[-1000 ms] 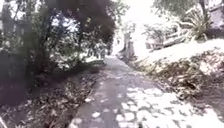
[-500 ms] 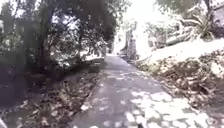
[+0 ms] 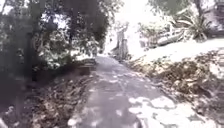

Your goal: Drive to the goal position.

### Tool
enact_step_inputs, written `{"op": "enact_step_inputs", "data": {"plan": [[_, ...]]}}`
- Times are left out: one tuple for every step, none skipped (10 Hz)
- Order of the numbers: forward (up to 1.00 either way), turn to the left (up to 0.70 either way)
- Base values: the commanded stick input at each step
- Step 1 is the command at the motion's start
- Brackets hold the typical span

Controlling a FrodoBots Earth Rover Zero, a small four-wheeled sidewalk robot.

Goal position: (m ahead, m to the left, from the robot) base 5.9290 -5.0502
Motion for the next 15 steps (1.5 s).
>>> {"op": "enact_step_inputs", "data": {"plan": [[0.5, -0.01], [0.5, 0.0], [0.5, 0.0], [0.5, 0.0], [0.5, 0.0], [0.5, 0.0], [0.5, 0.0], [0.5, 0.0], [0.5, 0.0], [0.5, 0.0], [0.5, 0.0], [0.5, 0.0], [0.5, 0.0], [0.5, 0.0], [0.5, 0.0]]}}
